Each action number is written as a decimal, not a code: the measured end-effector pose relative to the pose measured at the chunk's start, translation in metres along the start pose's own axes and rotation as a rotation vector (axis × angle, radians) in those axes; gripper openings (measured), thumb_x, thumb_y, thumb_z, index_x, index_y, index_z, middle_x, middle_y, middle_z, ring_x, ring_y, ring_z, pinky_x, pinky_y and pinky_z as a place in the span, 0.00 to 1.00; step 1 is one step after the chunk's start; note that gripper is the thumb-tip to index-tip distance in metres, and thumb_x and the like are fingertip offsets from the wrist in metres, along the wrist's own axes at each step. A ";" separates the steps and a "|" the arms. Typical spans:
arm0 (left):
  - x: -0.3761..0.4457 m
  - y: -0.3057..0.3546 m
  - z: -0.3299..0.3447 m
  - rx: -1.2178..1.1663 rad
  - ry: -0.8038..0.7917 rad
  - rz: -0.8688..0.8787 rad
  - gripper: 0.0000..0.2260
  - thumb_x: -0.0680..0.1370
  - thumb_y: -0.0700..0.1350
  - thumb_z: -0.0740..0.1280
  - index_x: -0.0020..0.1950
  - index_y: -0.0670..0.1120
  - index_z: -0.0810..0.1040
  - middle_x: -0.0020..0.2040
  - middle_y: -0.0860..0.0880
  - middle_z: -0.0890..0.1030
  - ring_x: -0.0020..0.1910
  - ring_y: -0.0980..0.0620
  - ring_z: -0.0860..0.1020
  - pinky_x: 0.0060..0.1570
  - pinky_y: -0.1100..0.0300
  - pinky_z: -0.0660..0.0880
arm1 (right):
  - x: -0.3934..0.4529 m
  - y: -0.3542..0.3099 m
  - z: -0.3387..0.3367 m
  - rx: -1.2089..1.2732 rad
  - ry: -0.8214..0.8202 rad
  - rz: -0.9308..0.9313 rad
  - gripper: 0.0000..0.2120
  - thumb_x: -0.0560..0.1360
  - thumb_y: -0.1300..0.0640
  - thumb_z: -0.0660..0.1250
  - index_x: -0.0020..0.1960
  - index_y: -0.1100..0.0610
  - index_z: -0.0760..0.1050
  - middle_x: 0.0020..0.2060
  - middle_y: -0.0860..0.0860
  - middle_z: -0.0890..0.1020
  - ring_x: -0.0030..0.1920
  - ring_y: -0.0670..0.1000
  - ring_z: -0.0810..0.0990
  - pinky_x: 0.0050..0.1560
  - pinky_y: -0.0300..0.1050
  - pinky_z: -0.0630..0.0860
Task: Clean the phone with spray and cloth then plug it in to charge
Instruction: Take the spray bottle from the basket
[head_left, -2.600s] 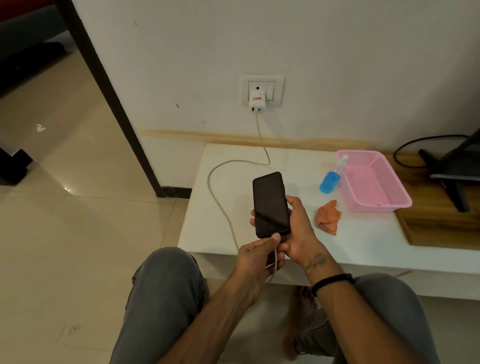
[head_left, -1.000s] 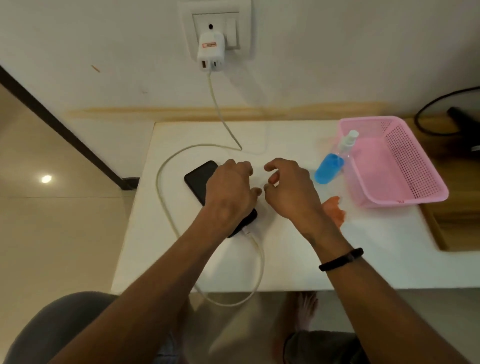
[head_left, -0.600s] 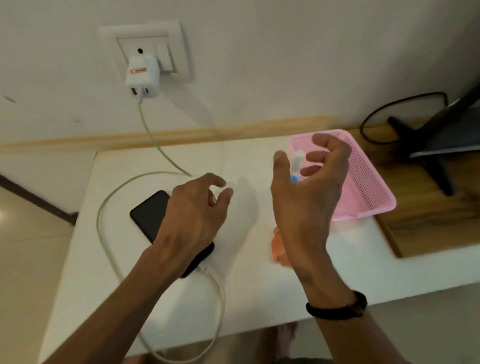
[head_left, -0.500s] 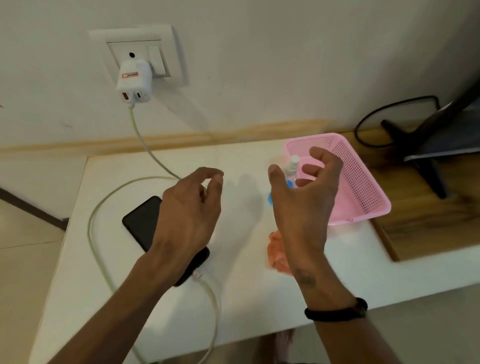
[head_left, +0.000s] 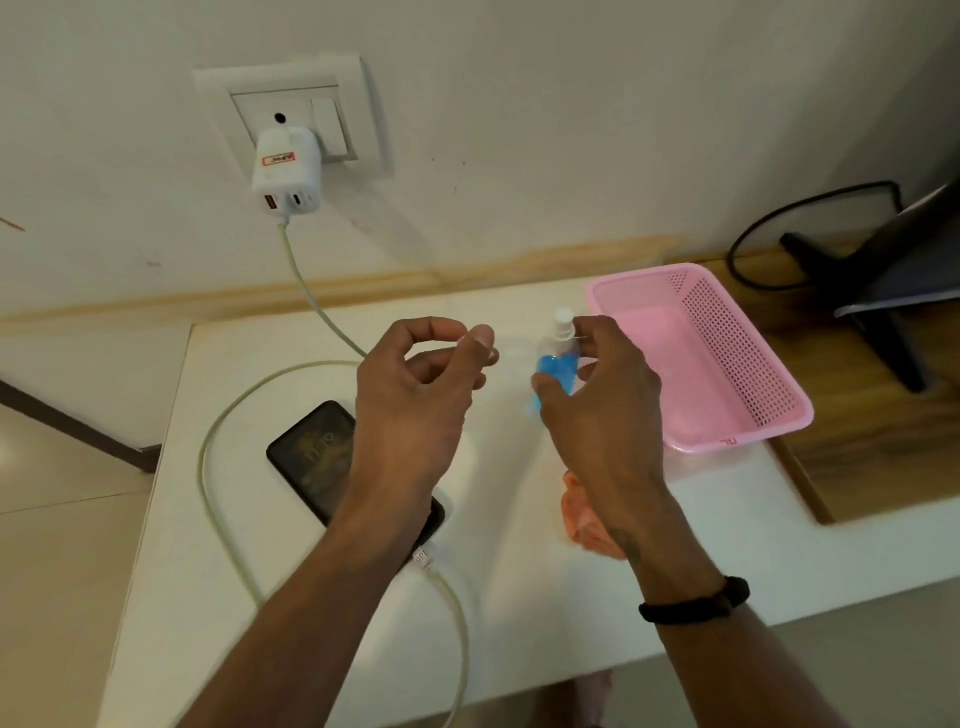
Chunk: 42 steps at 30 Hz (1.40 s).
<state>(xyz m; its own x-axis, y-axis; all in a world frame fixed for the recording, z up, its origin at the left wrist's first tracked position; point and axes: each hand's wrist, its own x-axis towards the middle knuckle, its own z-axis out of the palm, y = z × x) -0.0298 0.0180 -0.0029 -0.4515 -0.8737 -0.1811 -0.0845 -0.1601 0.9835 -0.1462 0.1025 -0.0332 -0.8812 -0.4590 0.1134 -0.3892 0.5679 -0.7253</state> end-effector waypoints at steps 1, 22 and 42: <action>0.000 0.003 -0.002 -0.005 0.014 0.020 0.11 0.77 0.54 0.75 0.55 0.50 0.81 0.44 0.54 0.89 0.43 0.57 0.87 0.50 0.56 0.81 | -0.001 -0.005 0.003 0.060 -0.016 -0.009 0.26 0.73 0.52 0.78 0.68 0.49 0.72 0.61 0.46 0.82 0.51 0.45 0.76 0.50 0.30 0.66; 0.007 0.022 -0.030 0.045 0.157 0.195 0.10 0.75 0.54 0.77 0.53 0.53 0.81 0.46 0.58 0.88 0.46 0.59 0.87 0.45 0.68 0.81 | -0.034 -0.039 0.019 0.123 -0.466 -0.330 0.33 0.75 0.39 0.69 0.76 0.39 0.59 0.58 0.39 0.78 0.51 0.41 0.79 0.61 0.42 0.80; 0.015 0.023 -0.036 0.074 0.098 0.240 0.08 0.78 0.49 0.74 0.57 0.53 0.84 0.52 0.56 0.88 0.53 0.56 0.86 0.59 0.48 0.83 | -0.028 -0.035 0.011 0.224 -0.333 -0.371 0.25 0.73 0.38 0.72 0.66 0.42 0.70 0.52 0.32 0.77 0.45 0.37 0.80 0.47 0.23 0.75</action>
<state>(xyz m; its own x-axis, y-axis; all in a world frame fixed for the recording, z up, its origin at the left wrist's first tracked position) -0.0061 -0.0153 0.0171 -0.3788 -0.9234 0.0614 -0.0517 0.0873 0.9948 -0.1054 0.0878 -0.0188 -0.5487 -0.8132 0.1939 -0.5588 0.1842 -0.8086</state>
